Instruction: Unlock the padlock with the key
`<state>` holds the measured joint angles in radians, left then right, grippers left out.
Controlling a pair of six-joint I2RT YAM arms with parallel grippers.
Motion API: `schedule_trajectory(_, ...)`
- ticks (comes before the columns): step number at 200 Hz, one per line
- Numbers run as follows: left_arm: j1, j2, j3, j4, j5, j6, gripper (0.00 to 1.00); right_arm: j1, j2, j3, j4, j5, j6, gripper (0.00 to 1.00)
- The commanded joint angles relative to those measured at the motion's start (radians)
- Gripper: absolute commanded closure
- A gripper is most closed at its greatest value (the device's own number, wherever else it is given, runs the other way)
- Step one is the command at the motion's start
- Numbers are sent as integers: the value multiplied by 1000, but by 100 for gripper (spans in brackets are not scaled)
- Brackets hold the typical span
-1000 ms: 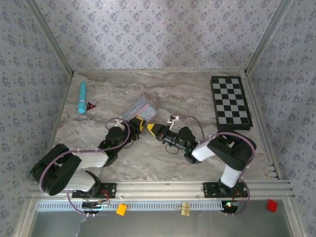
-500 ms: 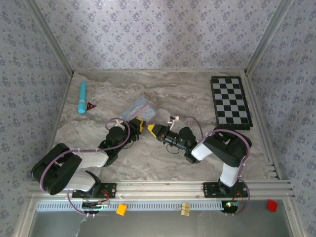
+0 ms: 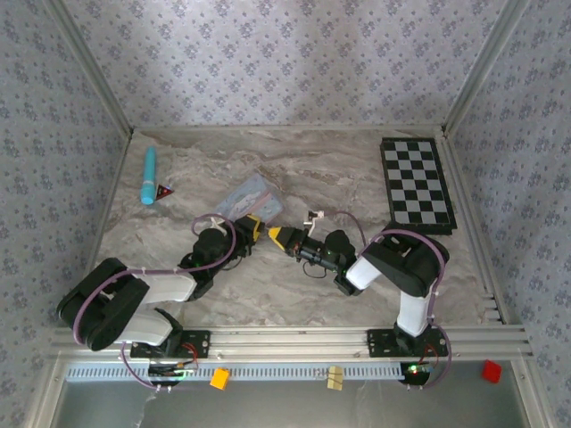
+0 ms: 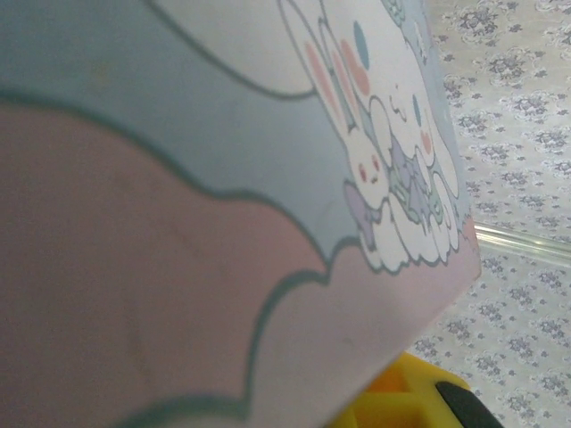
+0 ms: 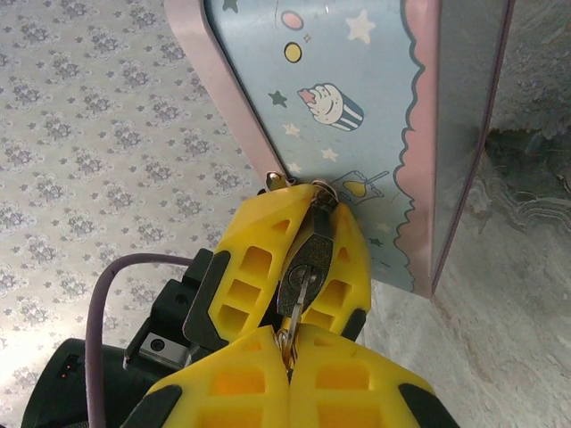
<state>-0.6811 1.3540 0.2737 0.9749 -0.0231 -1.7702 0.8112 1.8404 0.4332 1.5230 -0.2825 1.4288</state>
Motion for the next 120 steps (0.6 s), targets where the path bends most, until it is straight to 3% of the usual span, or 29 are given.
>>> schedule_trajectory(1, -7, -14, 43, 175, 23, 2, 100, -24, 45, -30, -128, 30, -10, 100)
schedule_trajectory(120, -20, 9, 77, 234, 46, -17, 100, -70, 84, 18, -128, -23, 34, 100)
